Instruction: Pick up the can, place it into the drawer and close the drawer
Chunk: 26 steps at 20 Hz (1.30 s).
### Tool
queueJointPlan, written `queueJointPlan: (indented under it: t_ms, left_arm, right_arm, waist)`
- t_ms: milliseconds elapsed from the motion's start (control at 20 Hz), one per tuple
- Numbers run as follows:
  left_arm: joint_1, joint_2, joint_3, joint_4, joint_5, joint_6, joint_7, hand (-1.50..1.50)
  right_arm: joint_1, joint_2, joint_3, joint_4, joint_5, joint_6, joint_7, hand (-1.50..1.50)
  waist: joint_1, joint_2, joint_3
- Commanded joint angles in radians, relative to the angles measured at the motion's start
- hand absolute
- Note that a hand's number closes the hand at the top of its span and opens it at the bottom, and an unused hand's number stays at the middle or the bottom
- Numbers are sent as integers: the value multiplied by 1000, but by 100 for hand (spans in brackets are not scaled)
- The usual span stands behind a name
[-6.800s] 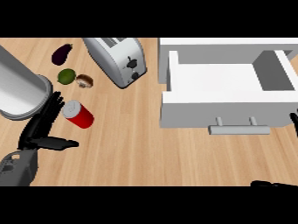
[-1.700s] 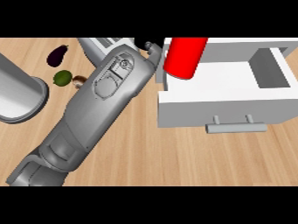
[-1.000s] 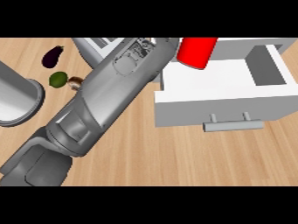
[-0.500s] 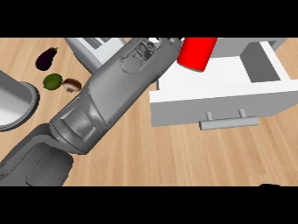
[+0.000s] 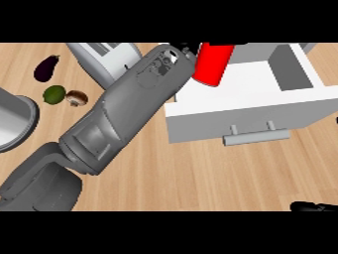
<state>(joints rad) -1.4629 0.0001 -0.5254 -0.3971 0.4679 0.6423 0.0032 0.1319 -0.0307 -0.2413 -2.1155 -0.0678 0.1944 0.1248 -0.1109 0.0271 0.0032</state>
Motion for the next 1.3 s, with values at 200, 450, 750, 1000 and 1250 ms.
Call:
queueJointPlan:
  t_ms: [200,450,750,1000,1250]
  left_arm:
    - [26,0,-62,40,24,13,-63,150]
    - [32,0,-79,60,45,73,-66,-150]
    - [-10,0,-113,57,70,130,-7,-150]
    - [27,0,-116,34,107,154,-44,-150]
    - [47,0,-93,14,153,157,-81,-150]
  right_arm:
    - [-17,20,32,-19,18,-16,12,-150]
    - [-1,-24,-13,-12,-27,24,3,-150]
    - [-47,-31,-10,-34,-12,-7,53,-150]
    - [-36,-29,14,-32,36,5,-8,-150]
    - [-27,-95,6,-82,145,20,-55,-150]
  waist:
    - [-7,5,-1]
    - [-29,7,0]
    - [-24,4,0]
    - [-30,7,0]
    - [-18,4,-1]
